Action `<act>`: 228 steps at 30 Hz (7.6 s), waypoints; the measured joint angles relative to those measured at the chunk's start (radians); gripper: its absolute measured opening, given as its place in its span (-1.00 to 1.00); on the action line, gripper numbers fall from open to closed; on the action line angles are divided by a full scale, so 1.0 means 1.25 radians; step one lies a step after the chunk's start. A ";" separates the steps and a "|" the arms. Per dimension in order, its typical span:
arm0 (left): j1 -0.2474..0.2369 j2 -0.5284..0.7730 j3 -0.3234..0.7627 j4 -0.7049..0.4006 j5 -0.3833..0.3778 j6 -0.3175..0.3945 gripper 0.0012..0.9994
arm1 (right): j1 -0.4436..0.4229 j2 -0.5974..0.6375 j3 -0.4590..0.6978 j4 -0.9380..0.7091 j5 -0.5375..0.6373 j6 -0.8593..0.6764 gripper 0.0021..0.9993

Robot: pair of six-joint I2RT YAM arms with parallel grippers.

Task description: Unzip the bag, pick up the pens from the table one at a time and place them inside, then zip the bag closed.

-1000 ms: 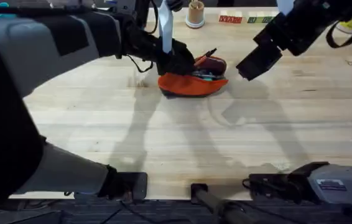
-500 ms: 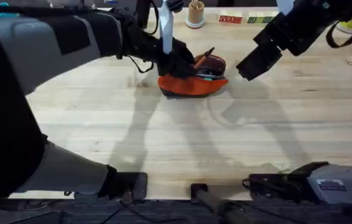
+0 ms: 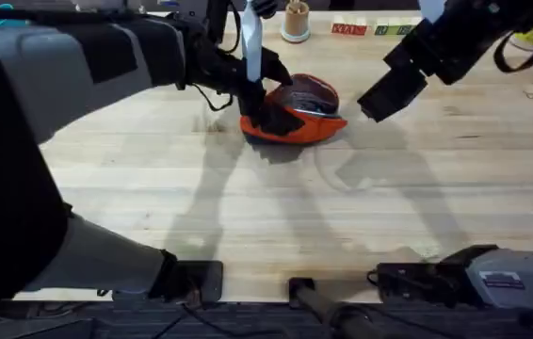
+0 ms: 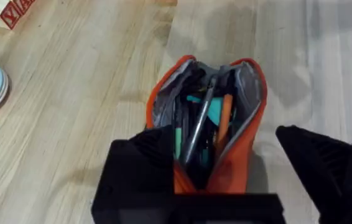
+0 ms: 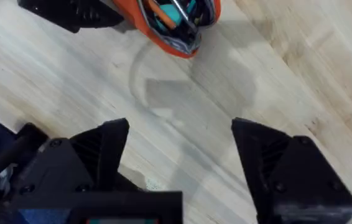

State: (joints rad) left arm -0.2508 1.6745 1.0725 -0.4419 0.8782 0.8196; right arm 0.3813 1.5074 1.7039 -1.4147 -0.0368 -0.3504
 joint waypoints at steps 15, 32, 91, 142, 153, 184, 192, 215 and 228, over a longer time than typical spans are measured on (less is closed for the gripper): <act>0.001 -0.006 0.139 -0.087 -0.067 -0.215 0.99 | 0.000 0.000 0.000 0.000 0.000 0.000 1.00; 0.001 -0.238 0.175 -0.363 -0.329 -0.250 0.99 | 0.000 0.000 0.000 0.000 0.000 0.000 1.00; 0.194 -0.373 0.180 -0.692 -0.507 -0.242 0.99 | 0.004 0.000 0.000 0.104 -0.009 0.002 1.00; 0.546 0.062 0.177 -0.816 0.043 0.713 0.99 | 0.004 0.000 0.000 0.180 -0.067 0.044 1.00; 0.550 0.068 0.177 -0.807 0.057 0.751 0.99 | 0.028 0.000 0.000 0.295 -0.067 0.160 1.00; 0.550 0.068 0.177 -0.807 0.057 0.752 0.99 | 0.170 0.219 0.000 0.488 0.010 0.344 1.00; 0.550 0.068 0.177 -0.807 0.058 0.752 0.99 | 0.197 0.229 0.000 0.546 0.040 0.367 1.00; 0.550 0.068 0.177 -0.814 0.058 0.752 0.99 | 0.251 0.336 0.012 0.543 0.045 0.385 1.00; 0.550 0.068 0.177 -0.816 0.058 0.754 0.99 | 0.263 0.368 0.012 0.523 0.048 0.386 0.99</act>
State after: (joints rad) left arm 0.4366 1.7596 1.2934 -1.4624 0.9504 1.7626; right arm 0.7105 1.9678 1.7191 -0.7609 0.0227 0.1318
